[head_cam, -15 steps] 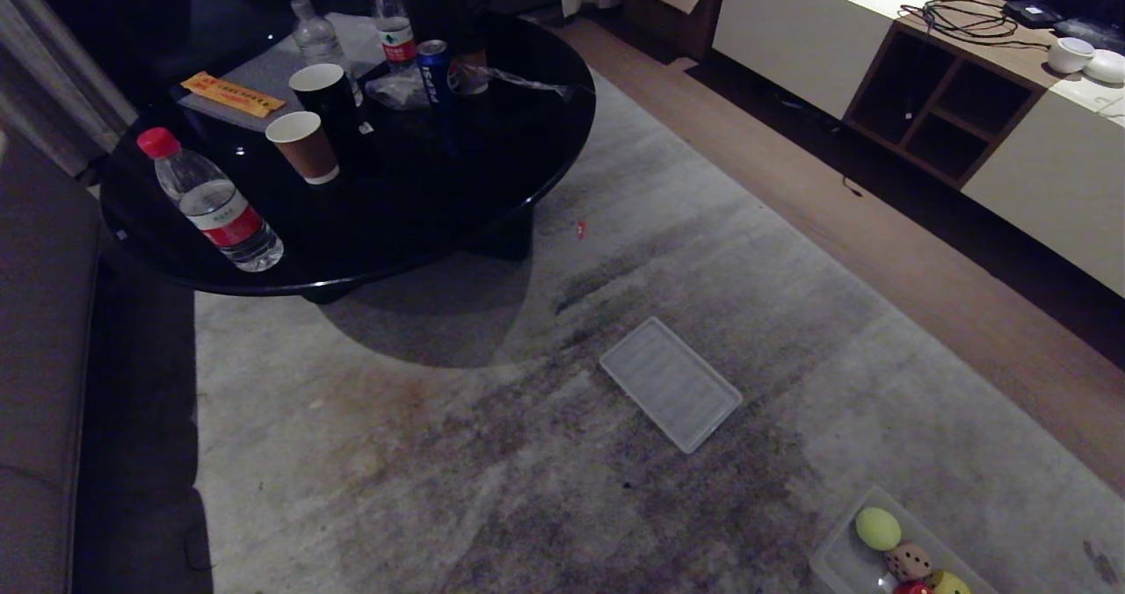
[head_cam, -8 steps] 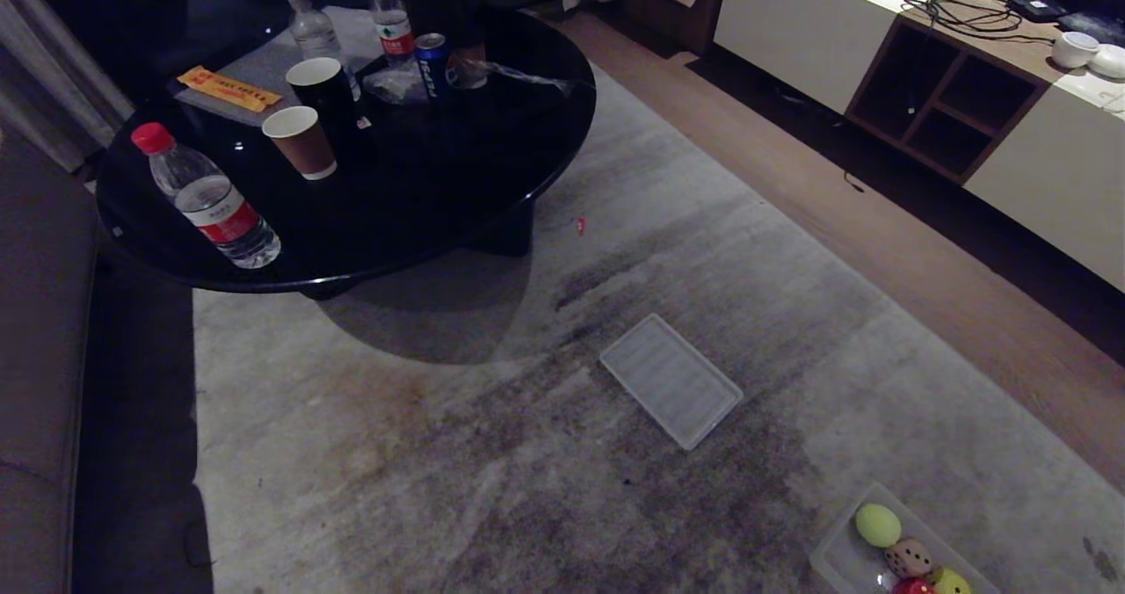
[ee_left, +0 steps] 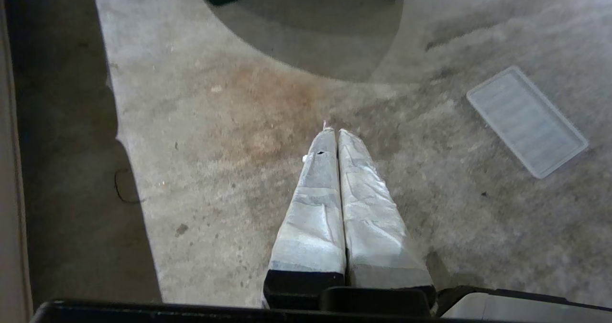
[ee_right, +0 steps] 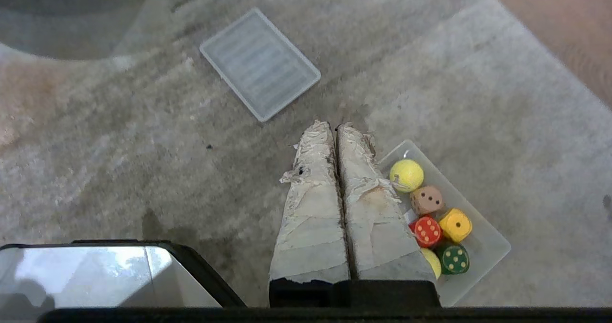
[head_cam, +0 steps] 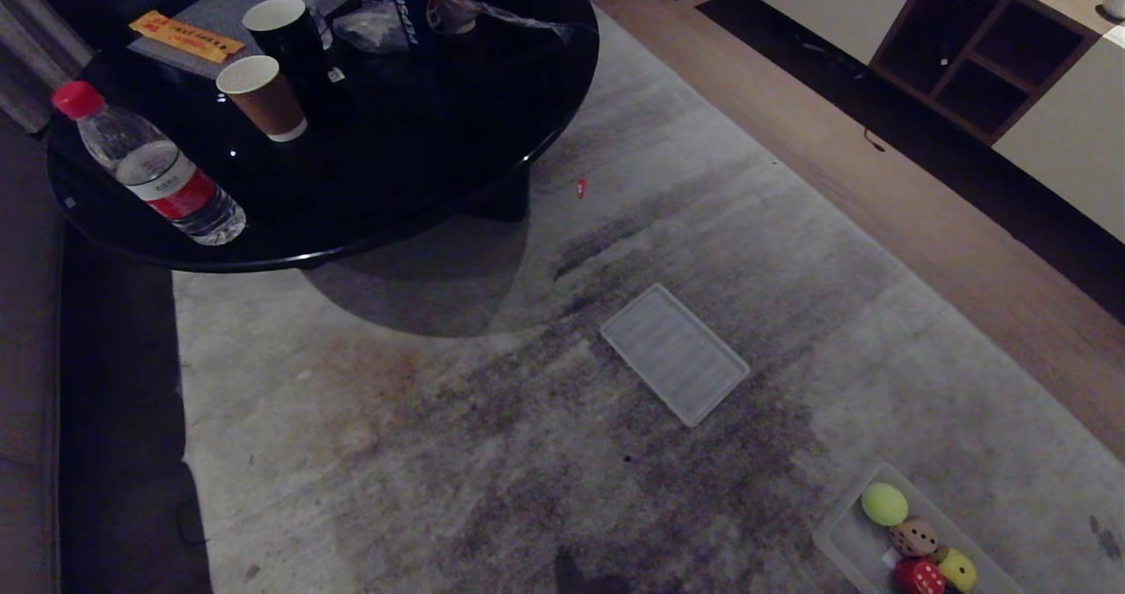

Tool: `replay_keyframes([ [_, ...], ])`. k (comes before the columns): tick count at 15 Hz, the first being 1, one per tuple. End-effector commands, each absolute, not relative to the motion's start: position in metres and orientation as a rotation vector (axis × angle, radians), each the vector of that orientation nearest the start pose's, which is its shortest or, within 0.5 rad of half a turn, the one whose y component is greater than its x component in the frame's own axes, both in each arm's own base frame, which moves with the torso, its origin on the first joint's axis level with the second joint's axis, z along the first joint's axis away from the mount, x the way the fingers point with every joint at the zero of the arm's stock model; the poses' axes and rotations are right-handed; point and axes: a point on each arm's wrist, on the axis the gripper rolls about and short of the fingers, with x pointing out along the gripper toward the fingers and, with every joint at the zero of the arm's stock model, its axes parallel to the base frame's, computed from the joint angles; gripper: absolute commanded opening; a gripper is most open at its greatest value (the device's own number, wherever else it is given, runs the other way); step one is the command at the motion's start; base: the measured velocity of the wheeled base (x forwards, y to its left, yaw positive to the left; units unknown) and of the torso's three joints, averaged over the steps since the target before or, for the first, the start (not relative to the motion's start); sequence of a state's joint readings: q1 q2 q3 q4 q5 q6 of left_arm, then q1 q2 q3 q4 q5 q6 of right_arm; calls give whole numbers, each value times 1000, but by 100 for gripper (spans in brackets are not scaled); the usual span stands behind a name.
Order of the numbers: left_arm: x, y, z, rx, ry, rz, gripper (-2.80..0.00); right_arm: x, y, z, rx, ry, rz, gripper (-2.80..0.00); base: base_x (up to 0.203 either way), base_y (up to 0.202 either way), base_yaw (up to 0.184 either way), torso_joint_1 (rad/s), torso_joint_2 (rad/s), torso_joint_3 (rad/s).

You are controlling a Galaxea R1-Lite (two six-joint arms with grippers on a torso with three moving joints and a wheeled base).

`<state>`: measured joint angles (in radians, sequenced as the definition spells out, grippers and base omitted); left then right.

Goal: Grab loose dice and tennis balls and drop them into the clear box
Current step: Close the lid

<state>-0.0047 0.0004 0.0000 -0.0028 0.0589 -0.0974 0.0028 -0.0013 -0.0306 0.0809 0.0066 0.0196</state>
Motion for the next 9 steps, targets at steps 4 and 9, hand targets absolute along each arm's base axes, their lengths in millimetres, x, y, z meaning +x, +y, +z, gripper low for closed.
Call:
replay_keyframes([
  [4, -23, 1, 75, -100, -3, 55, -280, -25, 0, 76, 20, 51, 9, -280, 0, 0, 0, 5, 3, -197],
  [9, -23, 1, 75, -100, -3, 55, -280, -25, 0, 76, 20, 51, 10, -280, 0, 0, 0, 3, 4, -194],
])
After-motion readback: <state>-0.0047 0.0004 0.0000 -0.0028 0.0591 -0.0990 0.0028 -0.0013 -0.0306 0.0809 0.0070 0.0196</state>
